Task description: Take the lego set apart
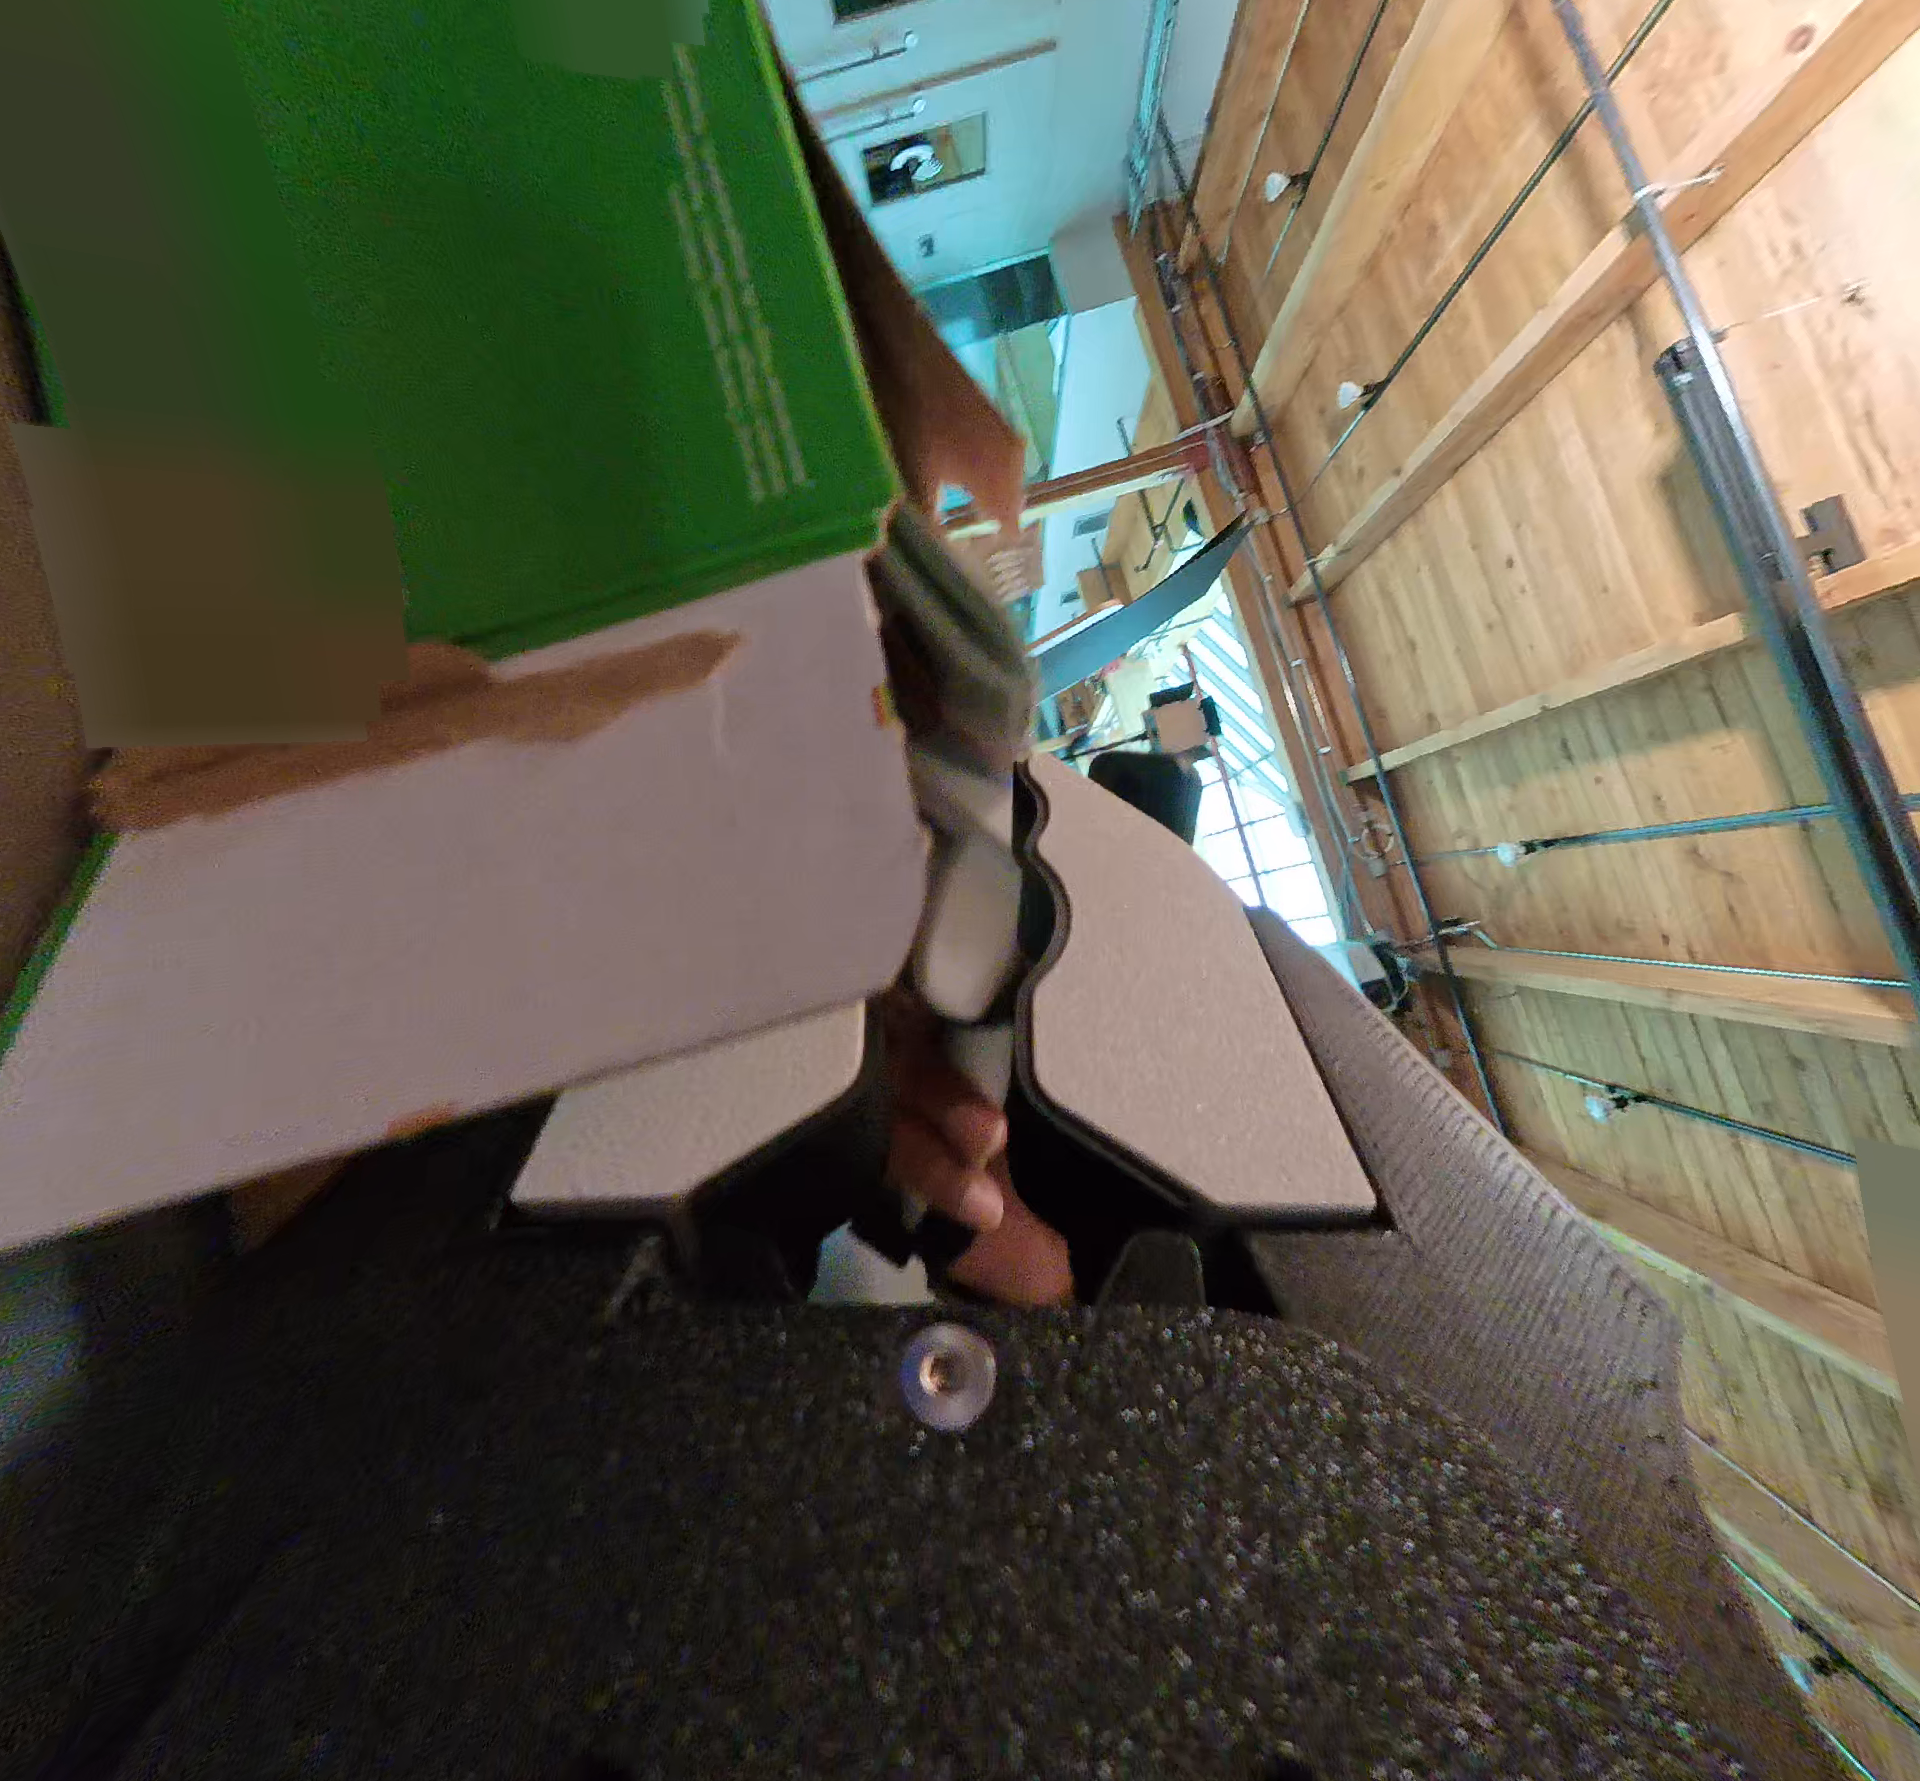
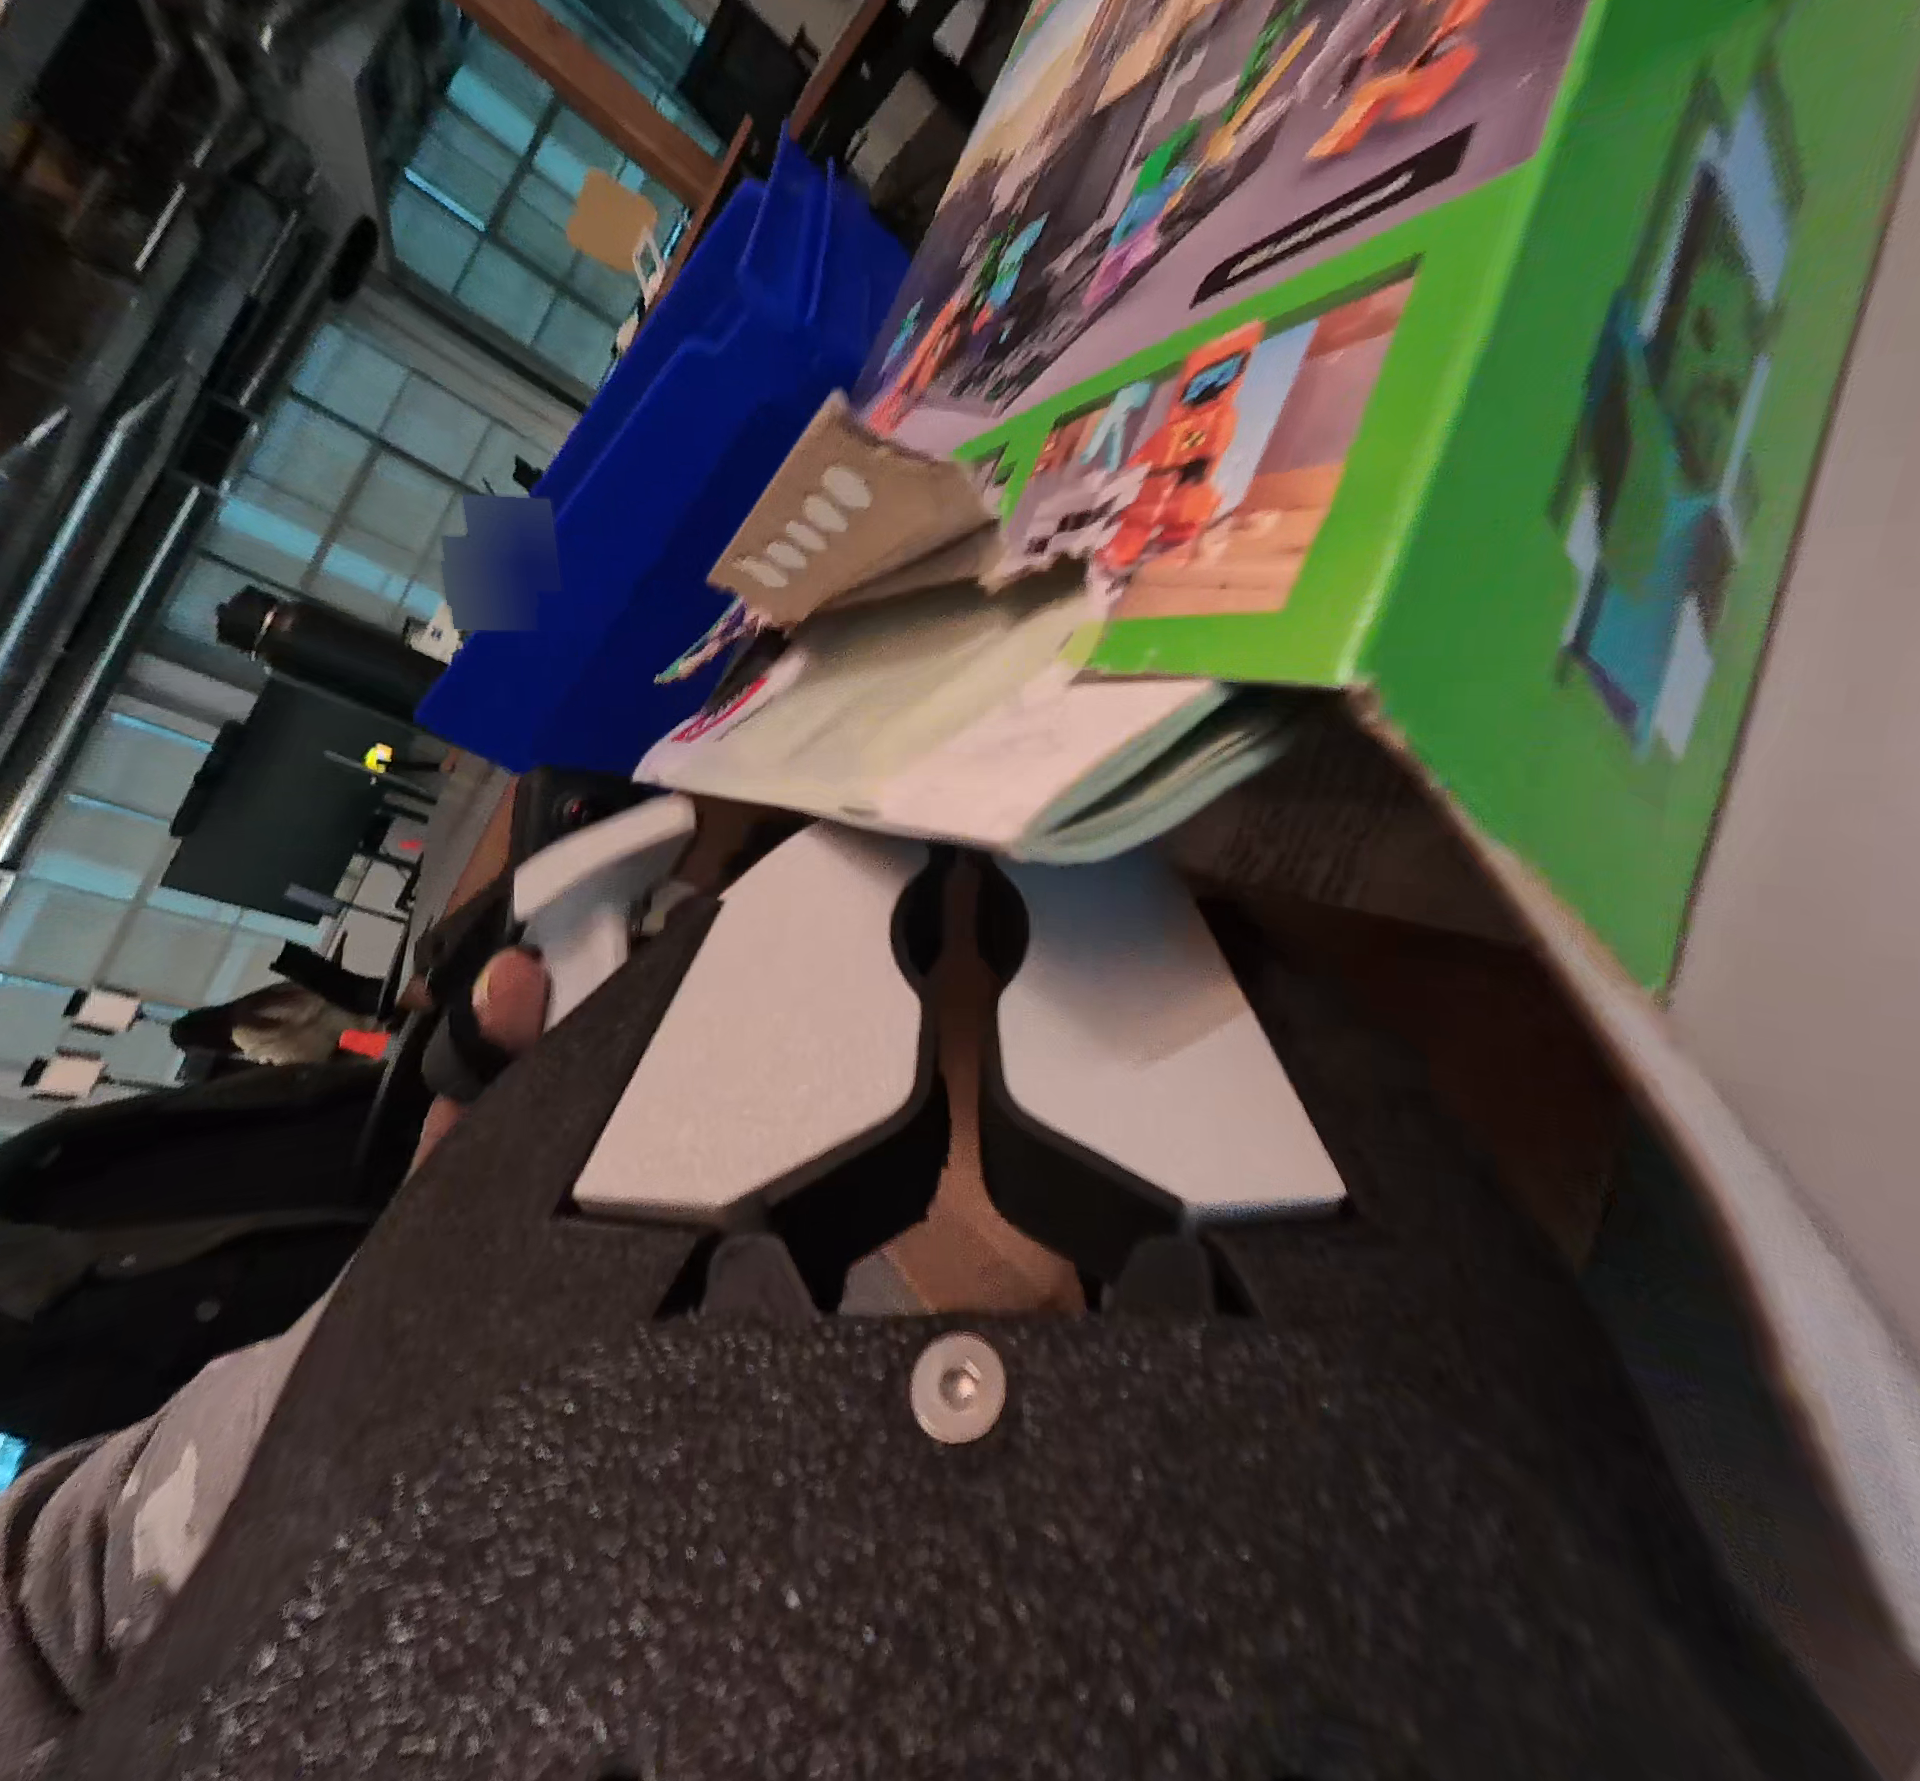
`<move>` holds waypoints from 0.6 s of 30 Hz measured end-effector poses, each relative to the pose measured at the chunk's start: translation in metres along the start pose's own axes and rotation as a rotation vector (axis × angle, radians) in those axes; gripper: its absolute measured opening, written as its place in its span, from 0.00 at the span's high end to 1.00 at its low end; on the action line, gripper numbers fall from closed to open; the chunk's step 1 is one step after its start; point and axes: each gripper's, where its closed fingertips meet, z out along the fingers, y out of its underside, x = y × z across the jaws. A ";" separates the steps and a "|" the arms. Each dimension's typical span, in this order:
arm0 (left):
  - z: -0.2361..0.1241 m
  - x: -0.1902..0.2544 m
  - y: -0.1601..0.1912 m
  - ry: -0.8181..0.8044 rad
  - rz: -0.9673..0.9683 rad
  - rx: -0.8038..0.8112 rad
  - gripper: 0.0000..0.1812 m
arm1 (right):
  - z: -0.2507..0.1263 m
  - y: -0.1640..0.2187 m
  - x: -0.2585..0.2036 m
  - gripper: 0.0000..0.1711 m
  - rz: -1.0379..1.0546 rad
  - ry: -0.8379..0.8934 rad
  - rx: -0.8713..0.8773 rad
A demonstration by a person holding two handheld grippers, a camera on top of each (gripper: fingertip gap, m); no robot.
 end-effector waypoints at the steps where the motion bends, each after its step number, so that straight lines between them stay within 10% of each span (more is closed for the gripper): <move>1: 0.002 0.002 -0.002 0.015 0.005 0.003 0.90 | -0.002 0.004 -0.002 1.00 0.002 -0.011 -0.008; 18: 0.022 0.000 -0.004 -0.055 0.031 0.084 0.95 | -0.034 -0.006 0.003 0.85 0.205 0.034 0.222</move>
